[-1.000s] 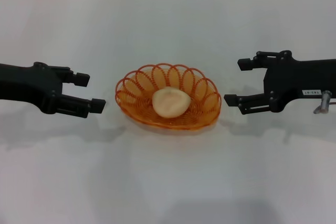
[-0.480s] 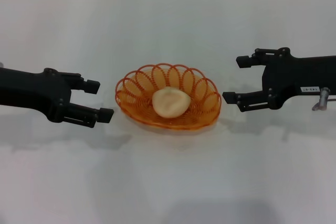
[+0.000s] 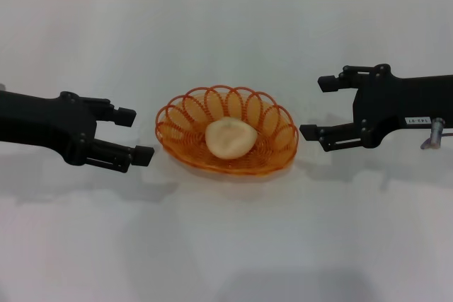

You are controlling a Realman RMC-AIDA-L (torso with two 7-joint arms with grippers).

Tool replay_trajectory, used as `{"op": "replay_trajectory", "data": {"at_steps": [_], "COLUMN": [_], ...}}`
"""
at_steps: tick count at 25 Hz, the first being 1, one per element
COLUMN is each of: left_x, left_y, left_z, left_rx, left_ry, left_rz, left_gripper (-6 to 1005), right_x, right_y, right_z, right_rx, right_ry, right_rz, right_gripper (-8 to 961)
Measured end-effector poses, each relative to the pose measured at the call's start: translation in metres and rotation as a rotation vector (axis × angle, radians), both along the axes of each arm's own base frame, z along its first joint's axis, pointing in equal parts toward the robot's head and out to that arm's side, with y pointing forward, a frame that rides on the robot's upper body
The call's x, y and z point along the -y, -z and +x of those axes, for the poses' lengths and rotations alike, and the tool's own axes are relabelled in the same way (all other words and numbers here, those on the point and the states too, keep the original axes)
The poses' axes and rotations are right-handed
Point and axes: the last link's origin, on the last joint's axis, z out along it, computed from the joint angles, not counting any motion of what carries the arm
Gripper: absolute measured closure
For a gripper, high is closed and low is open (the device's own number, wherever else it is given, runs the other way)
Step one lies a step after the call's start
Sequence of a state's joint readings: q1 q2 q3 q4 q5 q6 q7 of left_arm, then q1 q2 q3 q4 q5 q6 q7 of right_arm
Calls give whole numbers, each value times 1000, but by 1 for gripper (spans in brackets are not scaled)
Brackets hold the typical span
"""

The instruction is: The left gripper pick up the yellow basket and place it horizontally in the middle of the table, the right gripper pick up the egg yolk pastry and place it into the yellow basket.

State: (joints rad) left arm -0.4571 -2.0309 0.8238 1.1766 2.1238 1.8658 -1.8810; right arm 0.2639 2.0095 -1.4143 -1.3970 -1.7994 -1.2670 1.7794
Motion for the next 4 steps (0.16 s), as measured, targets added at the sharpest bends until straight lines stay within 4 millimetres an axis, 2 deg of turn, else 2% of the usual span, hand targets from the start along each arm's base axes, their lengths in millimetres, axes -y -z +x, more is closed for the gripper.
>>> {"op": "replay_trajectory", "data": {"at_steps": [4], "left_x": [0], "left_y": [0], "left_z": [0], "left_rx": [1], "left_ry": [-1], "left_rz": [-4], "left_gripper": [111], "right_x": [0], "right_y": [0], "right_z": [-1], "right_rx": [0], "right_ry": [-2], "right_rz": [0], "right_gripper": [96]}}
